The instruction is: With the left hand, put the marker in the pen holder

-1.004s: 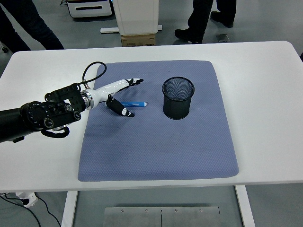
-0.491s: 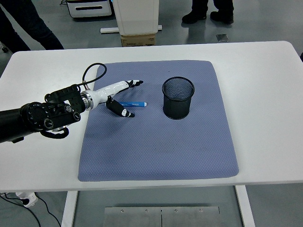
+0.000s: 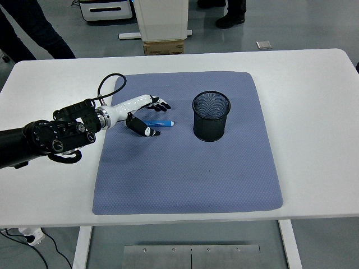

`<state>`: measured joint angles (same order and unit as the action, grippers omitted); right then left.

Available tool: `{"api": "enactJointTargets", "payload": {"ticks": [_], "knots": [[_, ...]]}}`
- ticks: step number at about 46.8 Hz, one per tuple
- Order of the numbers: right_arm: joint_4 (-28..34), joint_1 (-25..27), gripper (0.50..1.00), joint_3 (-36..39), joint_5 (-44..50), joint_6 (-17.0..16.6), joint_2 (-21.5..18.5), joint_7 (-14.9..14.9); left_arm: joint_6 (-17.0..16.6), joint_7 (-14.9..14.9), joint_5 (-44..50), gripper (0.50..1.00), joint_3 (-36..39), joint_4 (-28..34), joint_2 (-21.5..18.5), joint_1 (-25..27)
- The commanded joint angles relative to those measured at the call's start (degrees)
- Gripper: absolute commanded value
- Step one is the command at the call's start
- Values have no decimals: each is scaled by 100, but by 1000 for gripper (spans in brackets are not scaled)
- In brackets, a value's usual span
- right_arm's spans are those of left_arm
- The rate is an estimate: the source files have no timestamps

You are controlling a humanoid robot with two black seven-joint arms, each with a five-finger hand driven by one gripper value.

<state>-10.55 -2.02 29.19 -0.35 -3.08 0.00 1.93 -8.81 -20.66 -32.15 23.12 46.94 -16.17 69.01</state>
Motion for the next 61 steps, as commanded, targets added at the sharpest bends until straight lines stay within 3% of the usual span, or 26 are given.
{"api": "enactJointTargets", "payload": {"ticks": [1,27,33,36,40,41,45,61], "knots": [[0,0,1000,-1,0,0,0,0,2,0,-1,707,0,0,0,-1],[0,0,1000,-1,0,0,0,0,2,0,-45,707,158,0,0,7],[0,0,1000,-1,0,0,0,0,2,0,-151,678,184,0,0,16],[0,0,1000,-1,0,0,0,0,-7,9,-142,616,184,0,0,42],[0,0,1000,-1,0,0,0,0,-7,9,-142,607,184,0,0,69],[0,0,1000,-1,0,0,0,0,-7,9,-142,573,175,0,9,86],[0,0,1000,-1,0,0,0,0,-16,9,-142,537,175,0,0,104],[0,0,1000,-1,0,0,0,0,-7,0,-151,540,175,9,9,104]]}}
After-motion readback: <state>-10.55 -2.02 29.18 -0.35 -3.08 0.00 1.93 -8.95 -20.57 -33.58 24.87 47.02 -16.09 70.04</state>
